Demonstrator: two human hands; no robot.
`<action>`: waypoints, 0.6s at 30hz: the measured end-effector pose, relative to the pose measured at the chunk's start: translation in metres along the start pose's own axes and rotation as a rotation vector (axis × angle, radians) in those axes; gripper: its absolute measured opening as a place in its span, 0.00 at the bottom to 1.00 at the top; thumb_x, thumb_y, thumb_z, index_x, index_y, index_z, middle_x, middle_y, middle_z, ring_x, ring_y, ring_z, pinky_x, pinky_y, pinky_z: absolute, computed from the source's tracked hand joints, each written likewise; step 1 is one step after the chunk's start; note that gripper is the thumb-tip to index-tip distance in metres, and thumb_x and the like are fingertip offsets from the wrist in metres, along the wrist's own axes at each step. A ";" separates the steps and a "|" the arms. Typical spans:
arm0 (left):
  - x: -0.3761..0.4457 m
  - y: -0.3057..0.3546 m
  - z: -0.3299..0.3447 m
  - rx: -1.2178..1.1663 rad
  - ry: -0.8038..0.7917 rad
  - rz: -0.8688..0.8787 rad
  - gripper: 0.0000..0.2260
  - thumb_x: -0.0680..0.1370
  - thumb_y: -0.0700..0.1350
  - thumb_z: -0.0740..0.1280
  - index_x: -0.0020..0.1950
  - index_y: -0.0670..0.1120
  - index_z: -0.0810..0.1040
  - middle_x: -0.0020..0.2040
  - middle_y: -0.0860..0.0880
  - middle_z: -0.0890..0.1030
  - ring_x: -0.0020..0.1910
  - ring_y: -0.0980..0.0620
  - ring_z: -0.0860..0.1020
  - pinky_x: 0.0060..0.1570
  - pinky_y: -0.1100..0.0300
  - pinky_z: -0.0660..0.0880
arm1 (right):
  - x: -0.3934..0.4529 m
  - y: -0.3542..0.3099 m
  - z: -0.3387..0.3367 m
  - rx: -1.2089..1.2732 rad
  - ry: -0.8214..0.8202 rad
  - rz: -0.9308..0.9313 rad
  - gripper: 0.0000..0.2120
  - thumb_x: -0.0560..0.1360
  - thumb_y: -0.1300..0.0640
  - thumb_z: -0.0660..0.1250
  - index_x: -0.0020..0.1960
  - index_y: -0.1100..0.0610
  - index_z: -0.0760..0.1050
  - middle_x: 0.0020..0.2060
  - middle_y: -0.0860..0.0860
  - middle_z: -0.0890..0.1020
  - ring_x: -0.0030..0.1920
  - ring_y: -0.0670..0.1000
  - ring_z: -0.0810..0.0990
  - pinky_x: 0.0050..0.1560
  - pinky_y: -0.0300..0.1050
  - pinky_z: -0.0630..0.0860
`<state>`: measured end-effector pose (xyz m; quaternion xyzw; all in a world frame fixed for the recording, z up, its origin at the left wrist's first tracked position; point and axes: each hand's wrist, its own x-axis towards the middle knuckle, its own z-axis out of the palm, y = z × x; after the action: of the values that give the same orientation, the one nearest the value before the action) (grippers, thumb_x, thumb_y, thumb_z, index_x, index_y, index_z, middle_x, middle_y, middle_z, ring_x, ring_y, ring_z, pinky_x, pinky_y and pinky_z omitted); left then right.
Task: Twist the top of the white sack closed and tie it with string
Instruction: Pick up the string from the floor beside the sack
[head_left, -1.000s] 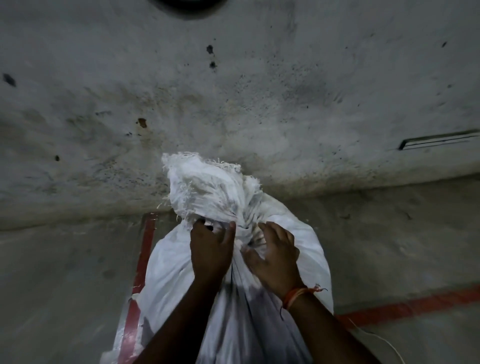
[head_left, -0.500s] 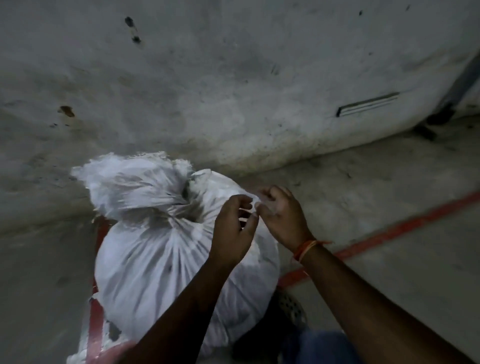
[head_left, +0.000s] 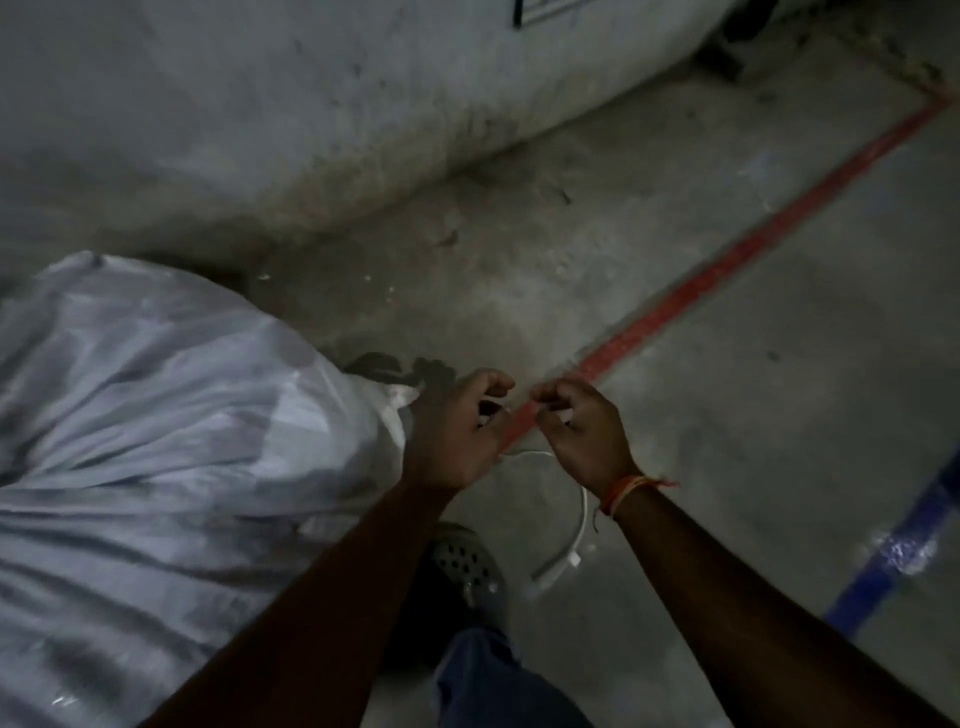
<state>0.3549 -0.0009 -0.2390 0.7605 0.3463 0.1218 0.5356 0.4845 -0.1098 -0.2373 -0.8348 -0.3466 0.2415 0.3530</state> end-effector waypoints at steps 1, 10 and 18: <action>0.003 -0.012 0.009 -0.019 -0.040 -0.057 0.12 0.78 0.47 0.68 0.62 0.50 0.77 0.57 0.55 0.80 0.53 0.57 0.80 0.55 0.58 0.79 | 0.000 0.018 0.005 -0.026 -0.005 0.045 0.09 0.76 0.61 0.68 0.55 0.59 0.81 0.52 0.55 0.83 0.52 0.52 0.81 0.54 0.43 0.77; 0.006 -0.121 0.067 -0.030 -0.127 -0.383 0.19 0.67 0.56 0.66 0.57 0.55 0.80 0.54 0.50 0.84 0.56 0.50 0.82 0.61 0.47 0.77 | -0.032 0.164 0.062 -0.184 -0.146 0.476 0.14 0.68 0.54 0.67 0.51 0.57 0.84 0.50 0.58 0.85 0.52 0.58 0.83 0.53 0.41 0.73; 0.003 -0.139 0.094 -0.109 -0.145 -0.448 0.18 0.72 0.52 0.68 0.60 0.48 0.78 0.53 0.41 0.82 0.56 0.38 0.80 0.54 0.48 0.75 | -0.025 0.217 0.100 -0.414 -0.341 0.651 0.26 0.70 0.42 0.57 0.56 0.57 0.81 0.55 0.58 0.84 0.55 0.60 0.82 0.54 0.45 0.76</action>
<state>0.3543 -0.0413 -0.4015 0.6415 0.4598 -0.0364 0.6130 0.4918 -0.1972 -0.4609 -0.9022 -0.1594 0.4003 0.0208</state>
